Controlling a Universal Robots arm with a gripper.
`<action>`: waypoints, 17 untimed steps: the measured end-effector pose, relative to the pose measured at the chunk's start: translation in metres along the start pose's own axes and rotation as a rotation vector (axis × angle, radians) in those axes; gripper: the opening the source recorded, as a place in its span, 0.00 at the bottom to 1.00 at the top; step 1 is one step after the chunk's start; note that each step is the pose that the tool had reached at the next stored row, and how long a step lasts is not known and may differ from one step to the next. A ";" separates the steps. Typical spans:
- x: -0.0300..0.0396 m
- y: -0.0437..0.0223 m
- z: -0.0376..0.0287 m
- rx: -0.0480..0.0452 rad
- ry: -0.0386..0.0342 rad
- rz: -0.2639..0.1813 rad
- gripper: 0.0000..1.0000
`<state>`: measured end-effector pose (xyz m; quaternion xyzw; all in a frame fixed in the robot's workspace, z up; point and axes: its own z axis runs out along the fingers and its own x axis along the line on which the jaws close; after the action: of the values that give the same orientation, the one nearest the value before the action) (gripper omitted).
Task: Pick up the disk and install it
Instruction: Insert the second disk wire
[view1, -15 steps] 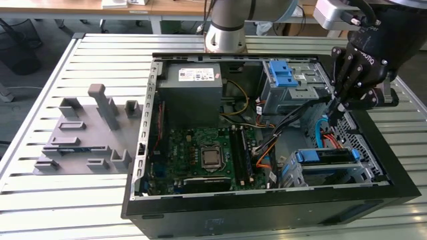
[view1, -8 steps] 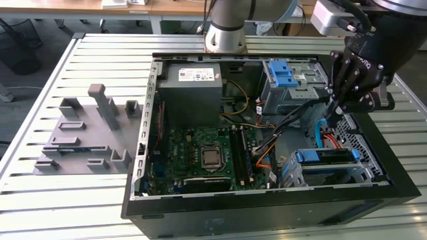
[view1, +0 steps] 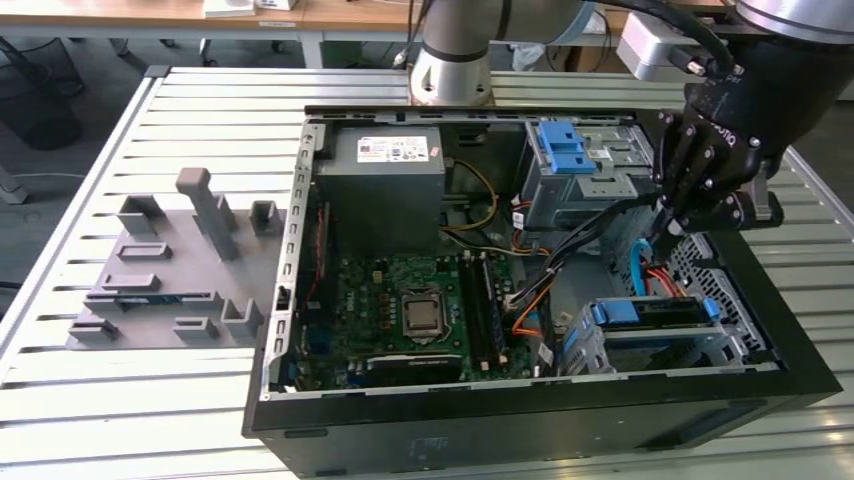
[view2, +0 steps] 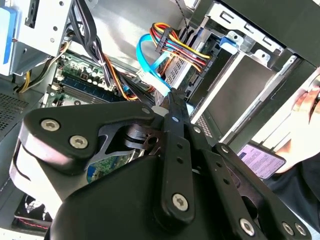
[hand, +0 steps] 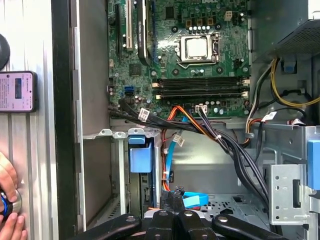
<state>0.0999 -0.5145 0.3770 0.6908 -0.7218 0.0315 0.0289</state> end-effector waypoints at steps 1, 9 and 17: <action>0.0000 0.0000 0.0000 0.0000 0.0006 0.000 0.11; 0.0003 0.0000 -0.0051 0.0003 0.0067 0.000 0.11; 0.0002 -0.0001 -0.0041 0.0011 0.0262 0.000 0.18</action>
<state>0.1000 -0.5144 0.3811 0.6903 -0.7214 0.0409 0.0380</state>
